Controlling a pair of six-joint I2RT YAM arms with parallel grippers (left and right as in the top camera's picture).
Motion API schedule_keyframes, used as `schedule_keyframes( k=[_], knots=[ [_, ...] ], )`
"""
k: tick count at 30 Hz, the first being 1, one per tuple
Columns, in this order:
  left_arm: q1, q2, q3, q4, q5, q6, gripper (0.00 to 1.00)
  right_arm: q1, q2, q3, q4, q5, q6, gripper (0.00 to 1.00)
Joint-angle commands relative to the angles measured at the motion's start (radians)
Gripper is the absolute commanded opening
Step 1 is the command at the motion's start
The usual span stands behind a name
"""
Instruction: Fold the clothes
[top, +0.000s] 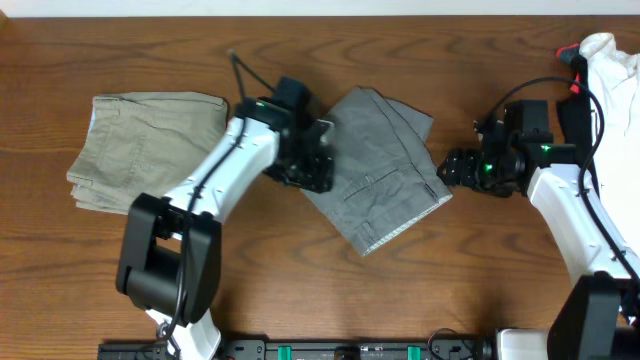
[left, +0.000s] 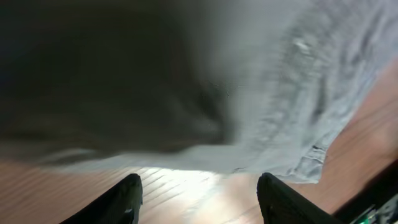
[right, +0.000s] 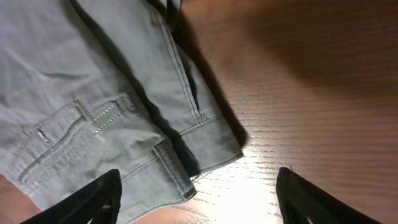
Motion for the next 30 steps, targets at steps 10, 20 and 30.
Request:
schedule_keyframes(
  k=[10,20,30],
  knots=[
    [-0.057,0.005,0.014,-0.002,-0.127,-0.095,0.61,0.037,0.282,0.002,0.251,-0.196,-0.203,0.78],
    [-0.057,0.003,0.014,-0.003,-0.093,-0.095,0.61,0.085,0.286,0.002,0.121,-0.38,-0.292,0.37],
    [-0.058,-0.061,0.014,-0.019,0.001,-0.086,0.63,0.086,0.282,0.002,0.079,-0.61,-0.29,0.47]
  ],
)
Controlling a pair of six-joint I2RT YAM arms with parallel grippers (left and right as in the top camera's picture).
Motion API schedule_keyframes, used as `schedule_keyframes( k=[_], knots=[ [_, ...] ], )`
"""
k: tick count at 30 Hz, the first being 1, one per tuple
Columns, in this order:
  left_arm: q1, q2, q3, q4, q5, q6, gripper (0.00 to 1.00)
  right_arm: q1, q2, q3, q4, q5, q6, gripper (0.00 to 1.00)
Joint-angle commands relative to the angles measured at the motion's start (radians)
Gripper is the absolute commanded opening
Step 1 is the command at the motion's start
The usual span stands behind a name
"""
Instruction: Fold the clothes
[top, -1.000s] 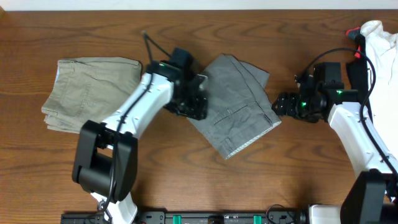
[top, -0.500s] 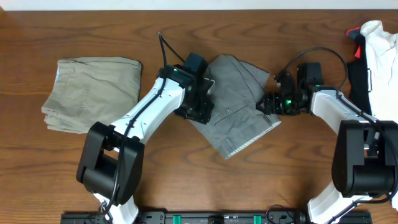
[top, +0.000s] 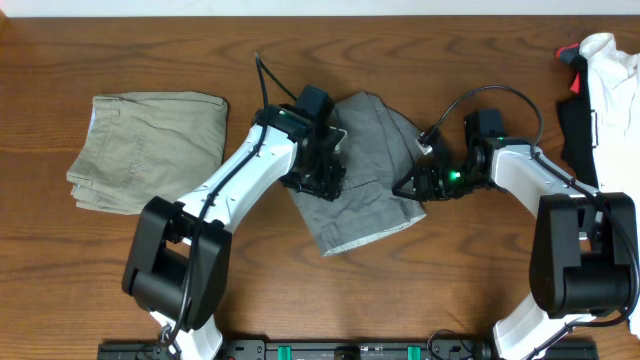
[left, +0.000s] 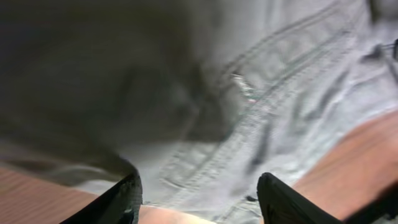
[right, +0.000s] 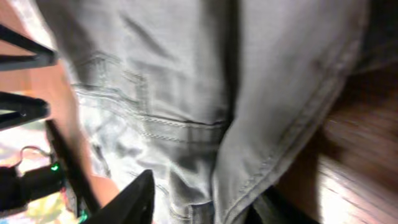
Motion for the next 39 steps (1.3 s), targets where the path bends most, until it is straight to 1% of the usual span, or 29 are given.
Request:
schedule_keyframes(
  k=[1,2,3,4,7,8,10,11,12,14,17,20,23,24,26,27,30,35,39],
  knots=[
    [0.001,-0.06,0.014,-0.013,0.082,-0.008,0.64,0.01,0.0,0.003,0.001,-0.112,0.024,0.47],
    [-0.003,-0.065,0.014,-0.015,0.098,-0.008,0.64,0.013,0.0,0.003,0.002,-0.12,0.032,0.46],
    [-0.011,-0.065,0.014,-0.018,0.105,-0.008,0.64,0.017,0.0,0.003,0.008,-0.122,0.056,0.4],
    [-0.023,-0.065,0.013,-0.019,0.103,-0.008,0.64,0.019,0.0,0.003,0.016,-0.122,0.089,0.37],
    [-0.063,-0.064,-0.002,-0.015,0.102,0.015,0.64,0.025,0.0,0.003,0.067,-0.133,0.184,0.29],
    [-0.079,-0.064,-0.003,-0.015,0.097,0.023,0.64,0.025,0.0,0.003,0.089,-0.132,0.217,0.3],
    [-0.112,-0.064,-0.005,-0.014,0.088,0.042,0.65,0.025,0.0,0.003,0.131,-0.112,0.273,0.51],
    [-0.128,-0.064,-0.005,-0.012,0.088,0.057,0.66,0.024,0.0,0.003,0.151,-0.091,0.295,0.57],
    [-0.146,-0.064,-0.005,-0.007,0.079,0.064,0.69,0.02,0.0,0.003,0.164,-0.057,0.326,0.6],
    [-0.186,-0.063,-0.009,0.016,0.032,0.063,0.71,0.006,0.0,0.003,0.195,-0.004,0.375,0.64],
    [-0.246,-0.056,-0.018,0.083,-0.026,0.063,0.75,-0.023,0.0,0.003,0.253,-0.014,0.426,0.71],
    [-0.296,-0.046,-0.027,0.171,-0.074,0.029,0.78,-0.07,0.0,0.005,0.275,0.016,0.512,0.72],
    [-0.335,-0.021,-0.027,0.249,-0.179,-0.048,0.79,-0.136,0.0,0.005,0.279,0.114,0.609,0.73],
    [-0.343,-0.01,-0.027,0.273,-0.198,-0.071,0.79,-0.158,0.0,0.005,0.279,0.138,0.615,0.73],
    [-0.357,0.014,-0.027,0.317,-0.239,-0.159,0.79,-0.203,0.0,0.005,0.278,0.171,0.612,0.73],
    [-0.361,0.029,-0.027,0.335,-0.253,-0.206,0.8,-0.228,0.0,0.005,0.272,0.163,0.598,0.74],
    [-0.367,0.072,-0.027,0.369,-0.253,-0.287,0.8,-0.265,0.0,0.005,0.251,0.098,0.509,0.74],
    [-0.383,0.15,-0.026,0.422,-0.253,-0.38,0.79,-0.278,0.0,0.005,0.174,0.085,0.388,0.74],
    [-0.409,0.191,-0.026,0.439,-0.284,-0.441,0.76,-0.278,0.0,0.005,0.144,0.119,0.381,0.74]
  ],
)
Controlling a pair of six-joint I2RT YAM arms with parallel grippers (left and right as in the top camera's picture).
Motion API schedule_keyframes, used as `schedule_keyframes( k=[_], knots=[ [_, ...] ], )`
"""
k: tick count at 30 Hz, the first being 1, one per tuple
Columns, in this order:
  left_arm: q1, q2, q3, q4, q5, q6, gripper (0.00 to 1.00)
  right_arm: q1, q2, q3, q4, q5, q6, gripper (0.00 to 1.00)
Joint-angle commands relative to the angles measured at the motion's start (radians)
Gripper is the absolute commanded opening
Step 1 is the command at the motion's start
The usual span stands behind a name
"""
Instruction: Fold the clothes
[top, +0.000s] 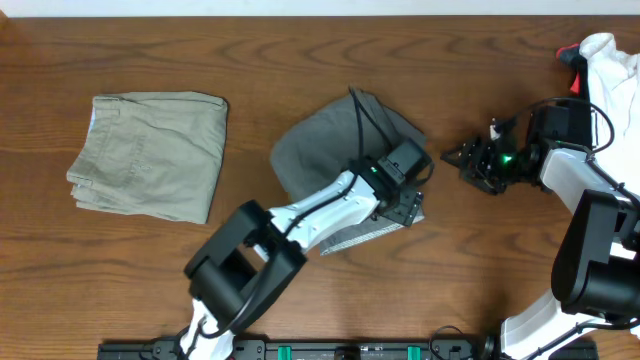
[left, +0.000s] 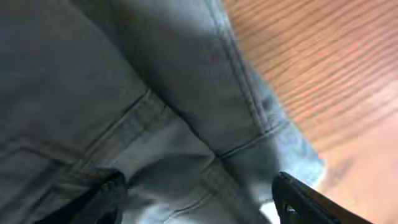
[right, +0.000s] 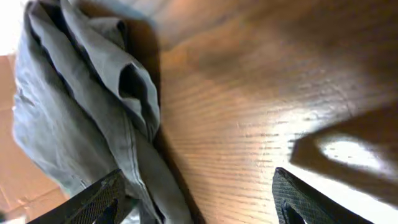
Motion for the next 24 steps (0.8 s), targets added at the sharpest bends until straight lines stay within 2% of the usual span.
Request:
schedule_keyframes(
  k=[1,5,8,10,12,19,22,23,24],
  knots=[
    [-0.032,0.04,-0.007,0.001,-0.06,-0.09,0.75,-0.003,0.0,0.005,-0.007,0.006,-0.054,0.74],
    [-0.056,0.064,-0.007,-0.003,-0.095,-0.088,0.73,-0.003,0.0,0.005,-0.011,0.006,-0.057,0.74],
    [-0.061,0.079,-0.007,-0.04,-0.098,-0.048,0.59,-0.002,0.0,0.005,-0.014,0.005,-0.057,0.74],
    [-0.061,0.085,-0.007,-0.108,-0.121,-0.016,0.56,-0.003,0.0,0.005,-0.014,0.005,-0.057,0.74],
    [-0.06,0.086,-0.007,-0.185,-0.159,0.016,0.47,-0.003,0.0,0.005,-0.013,0.006,-0.057,0.74],
    [-0.055,0.085,-0.007,-0.335,-0.241,0.024,0.22,-0.003,0.0,0.005,-0.01,0.001,-0.056,0.74],
    [-0.042,0.077,0.007,-0.394,-0.219,0.024,0.21,-0.003,0.0,0.005,-0.013,0.002,-0.057,0.74],
    [-0.039,0.068,0.018,-0.406,-0.195,0.024,0.24,-0.003,0.0,0.005,-0.013,0.002,-0.057,0.74],
    [-0.037,0.056,0.027,-0.408,-0.169,0.024,0.32,-0.003,0.0,0.005,-0.013,0.001,-0.057,0.74]
  ],
)
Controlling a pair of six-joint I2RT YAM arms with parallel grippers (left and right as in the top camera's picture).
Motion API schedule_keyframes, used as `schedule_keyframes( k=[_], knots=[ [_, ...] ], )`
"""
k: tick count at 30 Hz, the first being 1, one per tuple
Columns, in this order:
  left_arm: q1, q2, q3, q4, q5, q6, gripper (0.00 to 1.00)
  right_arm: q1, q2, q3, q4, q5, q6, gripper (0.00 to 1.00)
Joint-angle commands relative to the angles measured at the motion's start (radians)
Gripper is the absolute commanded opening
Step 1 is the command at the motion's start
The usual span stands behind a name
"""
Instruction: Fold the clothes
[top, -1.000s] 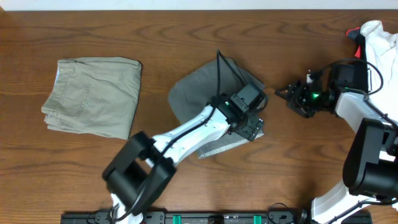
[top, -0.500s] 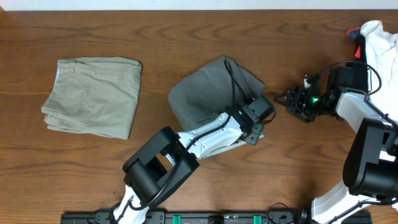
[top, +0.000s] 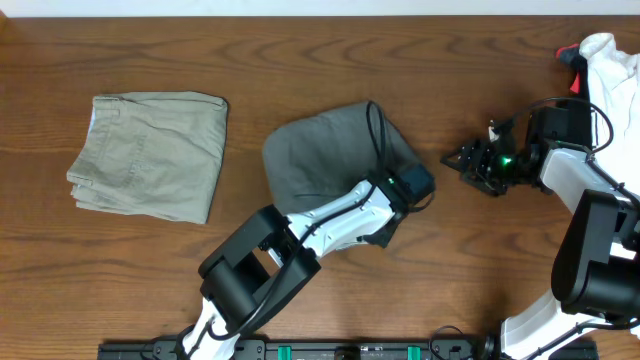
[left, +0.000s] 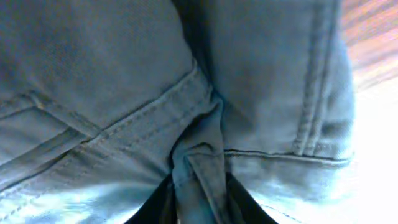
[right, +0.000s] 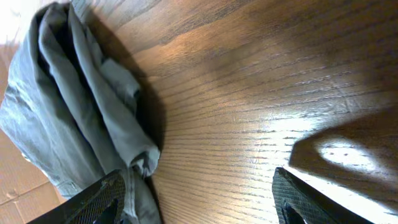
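The grey pants (top: 325, 155) lie folded into a compact bundle at the table's centre. At their right edge my left gripper (top: 412, 190) is shut on a pinched fold of the grey cloth. In the left wrist view that fold (left: 200, 168) runs down between the closed fingers of the left gripper (left: 199, 204). Out to the right my right gripper (top: 466, 160) stands open over bare wood, apart from the pants. The right wrist view shows the right gripper (right: 202, 199) with nothing in it and the grey pants (right: 81, 112) at the left.
Folded khaki pants (top: 150, 155) lie at the far left. A heap of white and dark clothes (top: 605, 70) sits at the right edge of the wooden table (top: 480, 270), just behind the right arm.
My left gripper was open over the pants' lower right corner and is now shut on a fold there. The pale flap that stuck out below is tucked in. The right arm has not moved.
The grey pants first lay spread on a slant with an open gripper at each side. Then both grippers were on the cloth and it was bunched. Then the right gripper stood off to the right and the pants were folded over, and now the left grips their right edge.
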Motion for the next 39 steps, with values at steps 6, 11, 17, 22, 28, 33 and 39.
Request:
schedule_keyframes(
  k=[6,11,17,22,28,33,39],
  knots=[
    [0.017,-0.085,0.029,0.052,0.19,0.004,0.83,-0.003,0.0,0.005,0.003,-0.005,-0.016,0.74],
    [-0.001,-0.08,0.027,0.133,0.2,-0.015,0.89,-0.003,0.0,0.005,0.003,-0.005,-0.016,0.74],
    [-0.039,-0.001,0.027,0.15,0.182,-0.06,0.81,-0.003,0.0,0.005,0.003,-0.005,-0.016,0.74],
    [-0.06,0.034,0.026,0.121,0.074,-0.063,0.77,-0.003,0.0,0.005,-0.002,-0.005,-0.016,0.74],
    [-0.062,0.022,0.039,0.092,0.036,-0.055,0.72,-0.003,0.0,0.005,0.0,-0.005,-0.016,0.74],
    [-0.079,-0.044,0.084,0.016,0.01,-0.037,0.7,-0.006,0.0,0.005,0.0,-0.005,-0.016,0.74],
    [-0.088,-0.077,0.081,0.004,-0.108,-0.036,0.71,-0.006,0.0,0.005,0.003,-0.005,-0.016,0.74]
  ],
)
